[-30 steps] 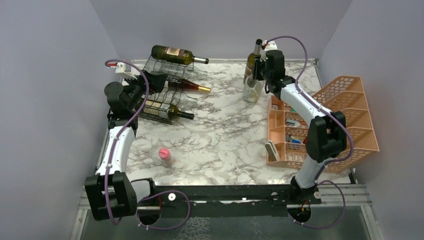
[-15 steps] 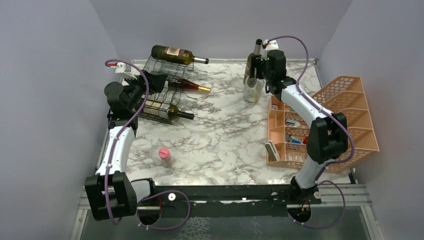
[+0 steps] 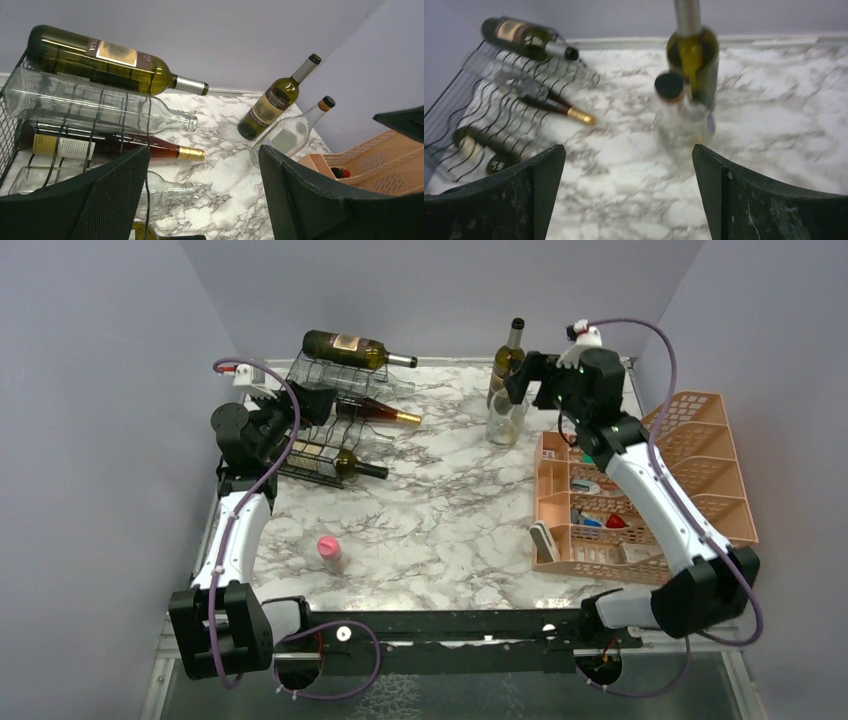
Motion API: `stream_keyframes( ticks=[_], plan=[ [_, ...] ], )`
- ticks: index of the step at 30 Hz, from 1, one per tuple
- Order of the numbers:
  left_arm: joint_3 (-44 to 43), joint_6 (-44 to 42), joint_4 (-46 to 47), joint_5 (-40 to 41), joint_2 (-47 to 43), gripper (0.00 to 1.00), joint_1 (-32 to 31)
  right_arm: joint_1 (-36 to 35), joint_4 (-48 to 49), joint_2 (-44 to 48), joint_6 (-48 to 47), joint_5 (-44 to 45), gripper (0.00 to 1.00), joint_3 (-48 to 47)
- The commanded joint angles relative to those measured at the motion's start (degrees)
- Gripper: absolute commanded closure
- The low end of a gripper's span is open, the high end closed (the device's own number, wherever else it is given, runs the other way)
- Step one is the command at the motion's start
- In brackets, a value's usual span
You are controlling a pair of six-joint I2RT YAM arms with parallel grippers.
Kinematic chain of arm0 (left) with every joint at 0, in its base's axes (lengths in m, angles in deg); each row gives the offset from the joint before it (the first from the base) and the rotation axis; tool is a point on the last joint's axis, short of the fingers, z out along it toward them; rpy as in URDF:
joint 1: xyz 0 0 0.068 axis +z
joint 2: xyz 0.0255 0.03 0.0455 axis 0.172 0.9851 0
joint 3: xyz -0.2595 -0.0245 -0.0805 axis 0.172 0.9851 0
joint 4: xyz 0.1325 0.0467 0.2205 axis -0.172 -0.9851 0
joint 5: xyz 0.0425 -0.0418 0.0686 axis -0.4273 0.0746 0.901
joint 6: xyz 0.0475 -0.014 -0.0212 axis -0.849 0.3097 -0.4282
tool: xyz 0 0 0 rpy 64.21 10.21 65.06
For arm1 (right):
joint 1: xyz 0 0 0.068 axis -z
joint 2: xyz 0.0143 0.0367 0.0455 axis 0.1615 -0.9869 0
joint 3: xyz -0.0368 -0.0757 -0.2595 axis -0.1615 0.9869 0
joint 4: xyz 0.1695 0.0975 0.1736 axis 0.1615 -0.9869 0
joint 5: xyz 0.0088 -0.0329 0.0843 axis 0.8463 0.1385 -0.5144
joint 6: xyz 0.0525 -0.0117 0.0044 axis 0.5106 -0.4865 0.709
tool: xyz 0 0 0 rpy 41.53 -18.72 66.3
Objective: Take the wine bottle off the wine rack
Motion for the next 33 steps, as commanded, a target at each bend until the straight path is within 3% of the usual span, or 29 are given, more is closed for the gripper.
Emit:
stream_keyframes(
  ticks=[1, 4, 9, 14, 23, 33],
  plan=[
    [-1.27, -1.79, 1.7, 0.37, -0.01, 0.15, -1.87, 0.03, 1.06, 8.15, 12.12, -13.36, 0.0, 14.35],
    [-1.3, -2.53, 1.4, 0.39, 0.03, 0.15, -3.19, -4.44, 7.73, 11.7, 16.79, -16.4, 0.0, 23.31],
    [-1.56, -3.92, 0.13, 1.45, -0.28, 0.15, -3.39, -16.23, 9.42, 9.82, 20.4, -12.74, 0.0, 26.43],
    [-2.21, -6.24, -2.57, 3.51, 0.6, 0.15, -3.75, -21.07, 26.89, 5.04, 30.07, -16.12, 0.0, 33.63],
    [-3.28, -6.95, -4.08, 3.56, -0.24, 0.15, -3.84, -25.98, 43.19, -16.01, 36.63, -12.54, 0.0, 22.52],
    [-4.44, -6.8, -5.5, 3.46, -2.31, 0.14, -3.84, -26.18, 50.92, -37.89, 43.11, -4.33, 0.0, 1.46]
  ],
)
